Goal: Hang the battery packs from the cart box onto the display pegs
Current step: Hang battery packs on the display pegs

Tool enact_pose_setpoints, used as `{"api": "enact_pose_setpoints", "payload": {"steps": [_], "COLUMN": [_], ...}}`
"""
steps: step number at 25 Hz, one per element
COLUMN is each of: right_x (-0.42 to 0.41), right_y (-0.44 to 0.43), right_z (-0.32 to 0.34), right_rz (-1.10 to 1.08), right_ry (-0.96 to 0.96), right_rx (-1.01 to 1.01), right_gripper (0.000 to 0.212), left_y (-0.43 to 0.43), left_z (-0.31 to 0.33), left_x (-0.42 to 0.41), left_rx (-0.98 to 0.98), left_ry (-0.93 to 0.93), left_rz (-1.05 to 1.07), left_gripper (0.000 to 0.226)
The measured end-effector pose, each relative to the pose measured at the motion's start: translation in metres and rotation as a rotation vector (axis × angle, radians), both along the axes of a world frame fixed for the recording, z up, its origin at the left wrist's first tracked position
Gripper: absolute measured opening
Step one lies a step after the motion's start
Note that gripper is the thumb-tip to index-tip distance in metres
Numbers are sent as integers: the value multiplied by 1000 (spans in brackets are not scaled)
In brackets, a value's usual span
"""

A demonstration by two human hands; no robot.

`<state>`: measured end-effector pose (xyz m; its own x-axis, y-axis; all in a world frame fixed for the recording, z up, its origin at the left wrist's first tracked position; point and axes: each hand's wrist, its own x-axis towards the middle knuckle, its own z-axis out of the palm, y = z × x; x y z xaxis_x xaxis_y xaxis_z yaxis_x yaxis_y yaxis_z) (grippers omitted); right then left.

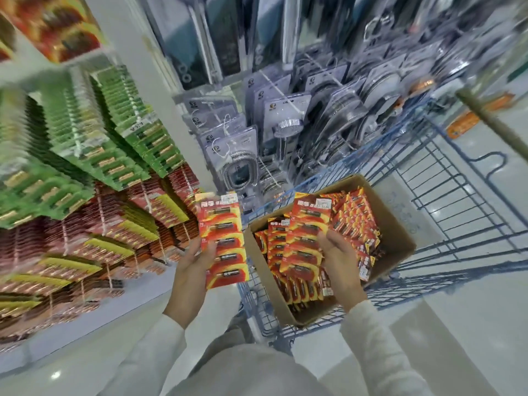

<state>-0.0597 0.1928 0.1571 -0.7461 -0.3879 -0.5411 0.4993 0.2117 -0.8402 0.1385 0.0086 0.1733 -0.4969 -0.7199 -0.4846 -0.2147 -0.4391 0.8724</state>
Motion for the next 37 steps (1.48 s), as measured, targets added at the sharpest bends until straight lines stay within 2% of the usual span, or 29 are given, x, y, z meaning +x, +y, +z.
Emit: {"api": "enact_pose_setpoints", "payload": {"steps": [7,12,16,23,27,37], "right_x": [41,74,109,183,210,216], "right_y": [-24,-63,-109,-206,-245,-277], "right_z": [102,142,168,207,217,228], "right_rz": [196,259,278,324,269,185], "right_ry": [54,95,109,151,147,131], "right_rx": [-214,-306,-347,-380,-406,-408], "right_gripper": [25,20,19,24,26,29], "left_y": [2,-12,-42,-118,-158,-206], "left_z": [72,109,131,182,199,252], "left_x": [53,85,118,183,206,197], "left_rx": [0,-105,-151,-270,-323,-469], "left_ry": [272,333,345,365,409,479], "left_rz": [296,372,452,443,410,354], "left_gripper": [25,39,22,27,26,31]}}
